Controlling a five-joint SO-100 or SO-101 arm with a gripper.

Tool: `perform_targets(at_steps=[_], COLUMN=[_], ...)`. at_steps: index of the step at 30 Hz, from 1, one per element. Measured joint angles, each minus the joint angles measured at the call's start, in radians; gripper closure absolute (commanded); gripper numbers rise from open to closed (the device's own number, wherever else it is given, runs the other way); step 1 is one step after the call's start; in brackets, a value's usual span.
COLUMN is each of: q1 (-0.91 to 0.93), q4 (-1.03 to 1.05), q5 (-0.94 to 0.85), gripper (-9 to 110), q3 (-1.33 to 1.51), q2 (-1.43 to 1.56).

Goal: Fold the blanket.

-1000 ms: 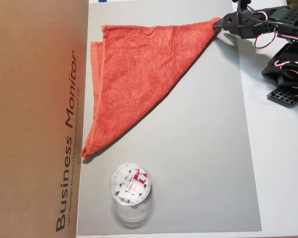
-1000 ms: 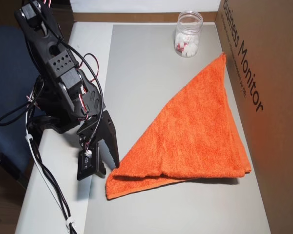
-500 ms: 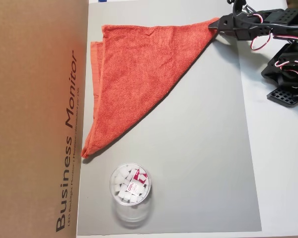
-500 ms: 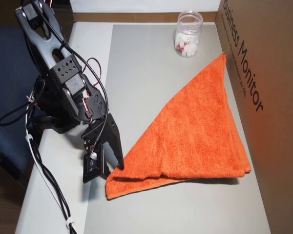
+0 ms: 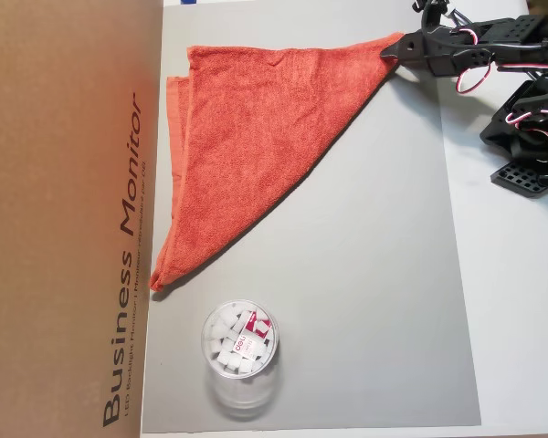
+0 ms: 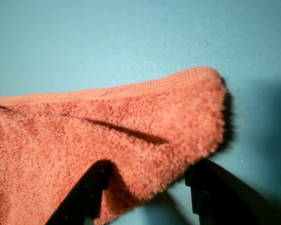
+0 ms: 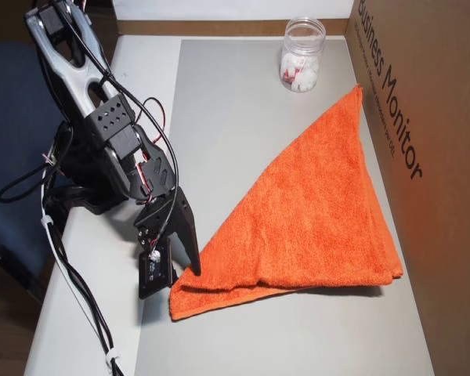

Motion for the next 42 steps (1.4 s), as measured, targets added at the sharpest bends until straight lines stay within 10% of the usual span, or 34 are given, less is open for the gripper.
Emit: perform_targets(at_steps=[26,42], q1=[0.02,0.193], q4=[0.0,0.002], q5=[-0.072,-0.491], gripper=[102,102], q3=[-0.143,-0.143], q2=[-0.19,-0.19])
